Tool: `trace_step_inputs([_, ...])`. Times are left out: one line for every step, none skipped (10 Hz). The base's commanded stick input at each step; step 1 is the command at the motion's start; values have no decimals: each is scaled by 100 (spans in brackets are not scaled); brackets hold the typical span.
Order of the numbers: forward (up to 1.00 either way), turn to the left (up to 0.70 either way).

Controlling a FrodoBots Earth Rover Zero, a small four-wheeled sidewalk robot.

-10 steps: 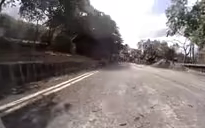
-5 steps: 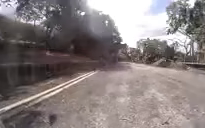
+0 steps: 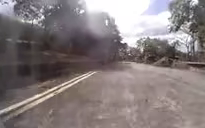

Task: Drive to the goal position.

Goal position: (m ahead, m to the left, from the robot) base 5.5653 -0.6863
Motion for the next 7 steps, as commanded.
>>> trace_step_inputs([70,0])
trace_step_inputs([70,0])
trace_step_inputs([70,0])
trace_step_inputs([70,0])
trace_step_inputs([70,0])
trace_step_inputs([70,0])
trace_step_inputs([70,0])
